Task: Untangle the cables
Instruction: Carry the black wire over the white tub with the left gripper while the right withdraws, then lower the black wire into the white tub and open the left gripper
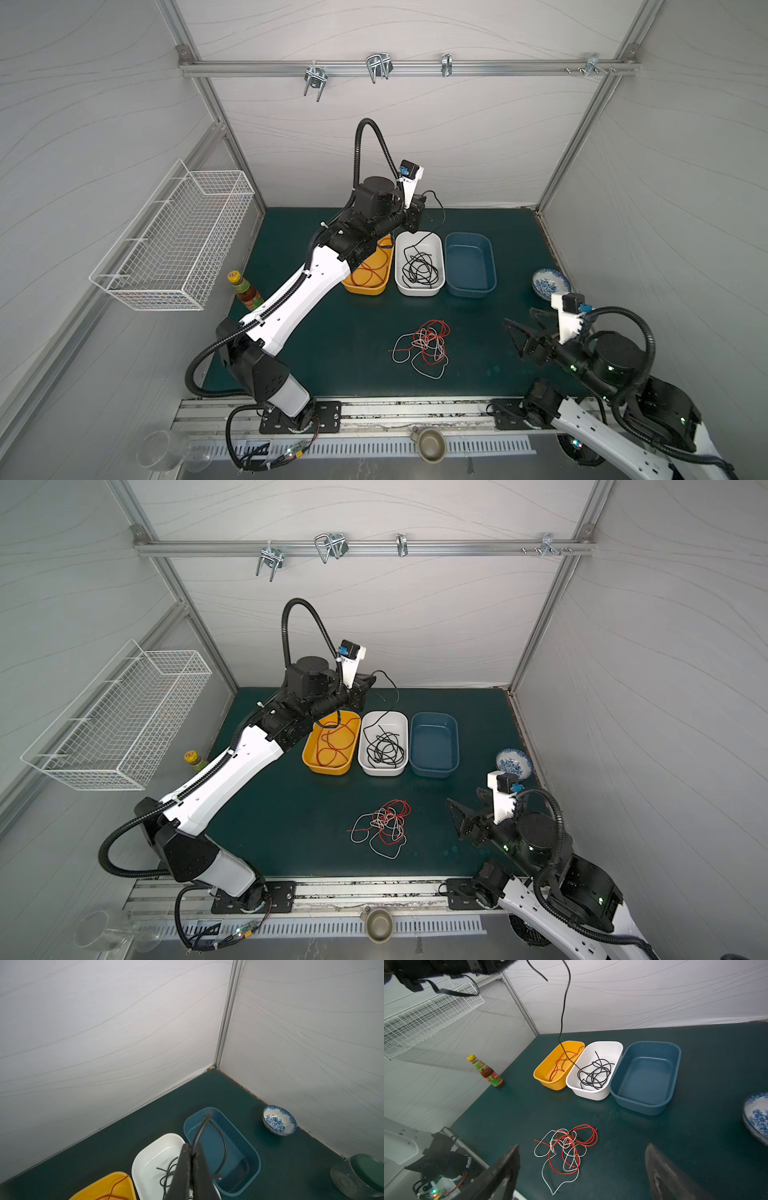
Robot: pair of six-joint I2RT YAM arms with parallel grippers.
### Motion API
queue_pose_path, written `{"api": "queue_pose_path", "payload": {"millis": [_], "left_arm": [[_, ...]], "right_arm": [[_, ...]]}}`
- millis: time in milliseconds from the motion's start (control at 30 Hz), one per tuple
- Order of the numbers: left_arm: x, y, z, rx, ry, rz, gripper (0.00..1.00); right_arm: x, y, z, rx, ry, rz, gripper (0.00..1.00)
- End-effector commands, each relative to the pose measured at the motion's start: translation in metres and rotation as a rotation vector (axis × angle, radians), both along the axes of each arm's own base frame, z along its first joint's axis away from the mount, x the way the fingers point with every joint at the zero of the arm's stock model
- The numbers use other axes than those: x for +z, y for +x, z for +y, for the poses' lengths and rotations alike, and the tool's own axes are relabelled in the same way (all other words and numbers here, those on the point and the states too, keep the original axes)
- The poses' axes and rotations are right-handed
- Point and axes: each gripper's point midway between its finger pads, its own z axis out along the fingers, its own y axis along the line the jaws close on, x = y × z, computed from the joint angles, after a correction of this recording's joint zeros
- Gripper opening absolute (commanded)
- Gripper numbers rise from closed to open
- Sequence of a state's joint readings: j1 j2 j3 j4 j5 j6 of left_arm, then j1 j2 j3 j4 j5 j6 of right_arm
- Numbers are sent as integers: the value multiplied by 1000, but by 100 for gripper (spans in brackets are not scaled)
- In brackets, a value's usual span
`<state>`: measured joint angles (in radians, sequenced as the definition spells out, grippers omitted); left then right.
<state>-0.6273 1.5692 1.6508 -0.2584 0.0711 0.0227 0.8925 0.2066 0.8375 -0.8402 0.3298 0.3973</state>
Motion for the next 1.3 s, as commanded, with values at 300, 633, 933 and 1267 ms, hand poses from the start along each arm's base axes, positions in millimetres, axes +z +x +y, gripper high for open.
{"api": "queue_pose_path", "payload": {"millis": [300,633,933,1267], "left_arm": [[-55,22,-7,13,30,53,0],[-119,34,-18,12,97,191,0],[-171,41,-23,29,144,314,0],[-238,49,-7,107,239,457,0]], "right_arm": [[-9,6,-12,-71,-33,-5,99],[-11,7,-9,-63,-44,5,99],[-11,7,-9,-64,-49,7,99],[-12,8,-10,-71,-50,7,99]]}}
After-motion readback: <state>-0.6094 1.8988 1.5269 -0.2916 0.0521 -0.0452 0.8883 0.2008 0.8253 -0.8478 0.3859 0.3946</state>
